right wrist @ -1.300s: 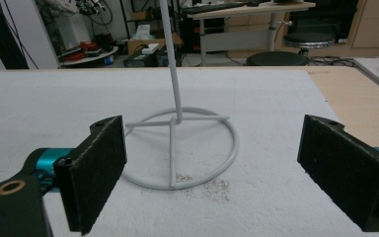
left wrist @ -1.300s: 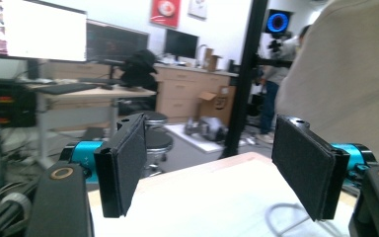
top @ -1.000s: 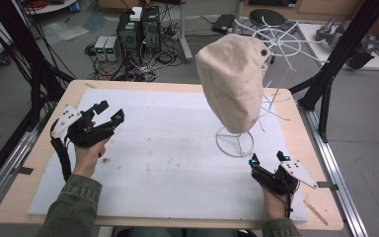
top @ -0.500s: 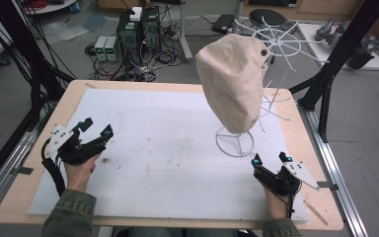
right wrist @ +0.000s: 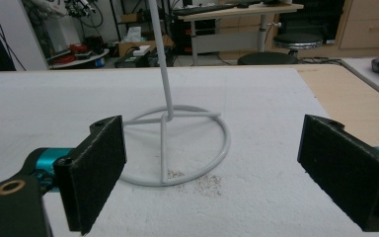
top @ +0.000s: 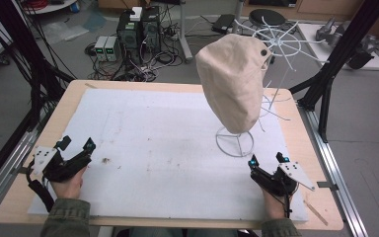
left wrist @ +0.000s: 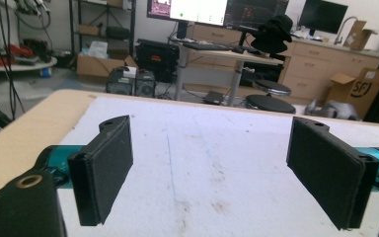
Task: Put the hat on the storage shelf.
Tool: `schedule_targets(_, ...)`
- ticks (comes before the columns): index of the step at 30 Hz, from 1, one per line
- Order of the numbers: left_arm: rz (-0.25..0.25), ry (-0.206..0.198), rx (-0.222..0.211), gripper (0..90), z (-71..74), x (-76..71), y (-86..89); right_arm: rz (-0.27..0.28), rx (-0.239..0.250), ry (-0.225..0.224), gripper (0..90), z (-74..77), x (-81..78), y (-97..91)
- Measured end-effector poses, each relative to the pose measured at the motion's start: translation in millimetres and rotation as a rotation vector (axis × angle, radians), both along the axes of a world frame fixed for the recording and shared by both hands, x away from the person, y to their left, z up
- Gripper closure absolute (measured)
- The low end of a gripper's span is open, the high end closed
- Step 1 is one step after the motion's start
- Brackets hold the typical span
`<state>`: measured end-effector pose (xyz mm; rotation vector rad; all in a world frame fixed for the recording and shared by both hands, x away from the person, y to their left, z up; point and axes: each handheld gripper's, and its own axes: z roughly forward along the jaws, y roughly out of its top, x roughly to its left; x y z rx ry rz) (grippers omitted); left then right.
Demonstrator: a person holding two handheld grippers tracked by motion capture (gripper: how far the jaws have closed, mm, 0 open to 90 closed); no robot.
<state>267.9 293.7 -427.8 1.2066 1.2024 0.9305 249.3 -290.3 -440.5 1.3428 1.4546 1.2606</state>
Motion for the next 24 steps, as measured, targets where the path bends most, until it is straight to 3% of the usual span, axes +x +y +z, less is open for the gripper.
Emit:
schedule_targets(3, 0.002, -0.02, -0.022, 18.5, 3.5, -5.0, 1.8, 0.006, -0.012, -0.006, 10.4, 2.0, -0.6, 0.7)
schedule_targets(4, -0.004, -0.01, -0.004, 18.5, 3.3, -5.9, 1.5, 0.004, -0.018, -0.008, 10.5, 2.2, -0.7, 0.7)
schedule_targets(8, -0.012, 0.012, -0.004, 18.6, 0.6, -5.8, 2.6, 0.007, -0.02, -0.002, 10.4, 1.9, -0.1, 1.4)
schedule_targets(24, -0.045, 0.012, -0.023, 20.2, -1.7, -8.5, 0.4, 0.022, -0.016, -0.006, 10.4, 2.6, -1.1, 0.1)
